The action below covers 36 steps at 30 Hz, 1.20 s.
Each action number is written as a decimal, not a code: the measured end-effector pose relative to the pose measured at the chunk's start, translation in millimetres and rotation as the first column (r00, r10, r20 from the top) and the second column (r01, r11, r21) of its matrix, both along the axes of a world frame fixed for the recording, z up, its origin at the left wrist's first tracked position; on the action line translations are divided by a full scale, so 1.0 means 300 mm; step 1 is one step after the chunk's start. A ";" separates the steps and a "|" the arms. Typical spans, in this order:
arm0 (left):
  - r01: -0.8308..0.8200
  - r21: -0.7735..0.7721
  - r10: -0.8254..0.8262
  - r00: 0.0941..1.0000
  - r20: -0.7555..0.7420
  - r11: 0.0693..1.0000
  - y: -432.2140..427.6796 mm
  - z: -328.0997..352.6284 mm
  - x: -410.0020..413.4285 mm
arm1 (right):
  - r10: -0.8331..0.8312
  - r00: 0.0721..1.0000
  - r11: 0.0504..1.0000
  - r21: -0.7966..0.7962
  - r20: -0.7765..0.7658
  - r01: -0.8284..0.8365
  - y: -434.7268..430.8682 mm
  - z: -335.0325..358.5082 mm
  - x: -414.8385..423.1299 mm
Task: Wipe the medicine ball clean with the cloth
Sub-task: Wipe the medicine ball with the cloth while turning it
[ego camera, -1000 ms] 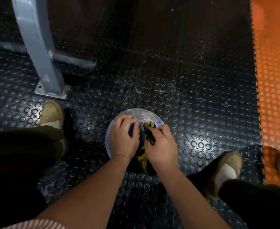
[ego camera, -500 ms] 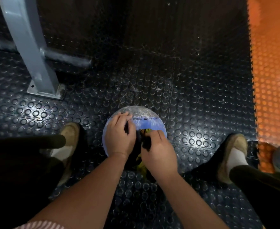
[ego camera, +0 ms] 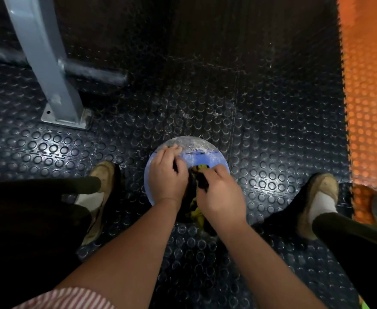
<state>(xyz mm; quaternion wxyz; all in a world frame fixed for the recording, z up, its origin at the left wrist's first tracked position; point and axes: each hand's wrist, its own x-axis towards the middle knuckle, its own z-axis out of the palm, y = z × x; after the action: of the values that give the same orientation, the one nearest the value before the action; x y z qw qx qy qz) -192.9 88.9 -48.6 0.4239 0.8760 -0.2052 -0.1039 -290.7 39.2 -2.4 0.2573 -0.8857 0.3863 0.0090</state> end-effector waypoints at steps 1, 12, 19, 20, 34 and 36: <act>0.009 -0.002 -0.009 1.000 0.013 1.000 0.002 -0.004 0.000 | -0.005 1.000 1.000 0.005 -0.019 0.005 -0.022 0.003 0.026; -0.120 -0.059 0.111 0.985 -0.135 0.991 -0.030 0.006 0.010 | 0.068 0.998 0.998 0.003 -0.013 -0.068 -0.034 0.028 0.021; -0.092 -0.037 0.086 0.984 -0.154 0.995 -0.013 -0.001 -0.015 | 0.037 0.991 0.999 -0.034 -0.132 -0.042 -0.074 0.043 0.106; -0.110 -0.025 0.104 0.980 -0.170 0.994 -0.010 -0.004 -0.012 | 0.047 0.986 0.998 -0.031 -0.158 -0.053 -0.091 0.048 0.148; -0.113 -0.053 0.103 0.981 -0.162 0.992 0.014 -0.015 -0.028 | 0.029 0.997 1.000 -0.008 -0.074 -0.030 0.003 0.041 0.047; -0.141 -0.048 0.131 0.977 -0.166 0.989 0.028 -0.020 -0.033 | 0.044 0.992 0.997 -0.057 -0.119 -0.051 -0.022 0.048 0.114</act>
<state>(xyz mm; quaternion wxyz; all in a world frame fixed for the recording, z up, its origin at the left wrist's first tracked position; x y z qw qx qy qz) -202.8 97.3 -54.7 0.4714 0.8635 -0.1126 -0.1395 -256.4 32.6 12.0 0.2072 -0.8998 0.3798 0.0559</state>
